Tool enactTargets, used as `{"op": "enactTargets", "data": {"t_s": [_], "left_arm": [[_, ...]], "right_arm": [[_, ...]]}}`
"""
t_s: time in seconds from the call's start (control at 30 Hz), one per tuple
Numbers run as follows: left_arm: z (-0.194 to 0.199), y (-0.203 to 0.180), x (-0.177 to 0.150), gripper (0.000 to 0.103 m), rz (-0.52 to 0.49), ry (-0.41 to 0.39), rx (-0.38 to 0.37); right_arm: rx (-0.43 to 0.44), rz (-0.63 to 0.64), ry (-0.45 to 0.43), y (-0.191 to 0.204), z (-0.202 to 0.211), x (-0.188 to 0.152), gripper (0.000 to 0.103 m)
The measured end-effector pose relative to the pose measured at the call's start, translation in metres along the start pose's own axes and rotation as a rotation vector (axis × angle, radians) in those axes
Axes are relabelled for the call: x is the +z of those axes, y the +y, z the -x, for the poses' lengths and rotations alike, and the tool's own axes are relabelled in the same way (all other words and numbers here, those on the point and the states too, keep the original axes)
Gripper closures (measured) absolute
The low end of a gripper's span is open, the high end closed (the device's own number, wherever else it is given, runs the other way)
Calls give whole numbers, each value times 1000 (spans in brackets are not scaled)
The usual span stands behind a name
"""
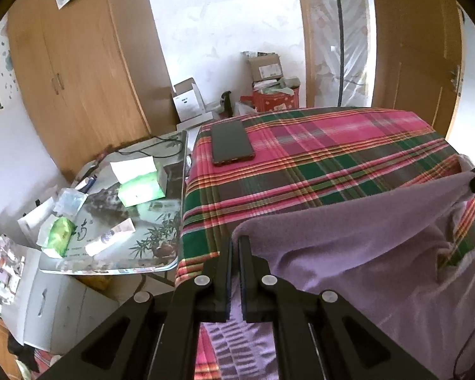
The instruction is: Fold clothes
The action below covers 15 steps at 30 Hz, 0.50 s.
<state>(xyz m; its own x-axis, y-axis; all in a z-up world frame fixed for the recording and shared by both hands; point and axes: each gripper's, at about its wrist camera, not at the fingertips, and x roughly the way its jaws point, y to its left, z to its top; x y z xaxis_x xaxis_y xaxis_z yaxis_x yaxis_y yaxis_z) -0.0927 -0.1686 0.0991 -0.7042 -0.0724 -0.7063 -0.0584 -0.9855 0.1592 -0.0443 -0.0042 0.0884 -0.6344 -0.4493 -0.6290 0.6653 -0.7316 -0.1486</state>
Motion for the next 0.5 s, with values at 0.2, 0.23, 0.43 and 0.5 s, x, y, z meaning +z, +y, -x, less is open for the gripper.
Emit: {"op": "enactTargets", "data": {"t_s": [0.2,0.23,0.43,0.5], "left_arm": [[26,-1,-12,99,-17,-19,7],[29,-1,-14,99,-18,-22,9],[53,2,-24,99,-17,-43,17],[58,1,-29,99,-20,-46,12]], "right_arm": [[-10,20,-28,20,27,-6,99],[-11,24,-33,23,32,-7,99],[-17,71,-66,49,58,-13,99],[-19,78,-69,55,63,-15,99]]}}
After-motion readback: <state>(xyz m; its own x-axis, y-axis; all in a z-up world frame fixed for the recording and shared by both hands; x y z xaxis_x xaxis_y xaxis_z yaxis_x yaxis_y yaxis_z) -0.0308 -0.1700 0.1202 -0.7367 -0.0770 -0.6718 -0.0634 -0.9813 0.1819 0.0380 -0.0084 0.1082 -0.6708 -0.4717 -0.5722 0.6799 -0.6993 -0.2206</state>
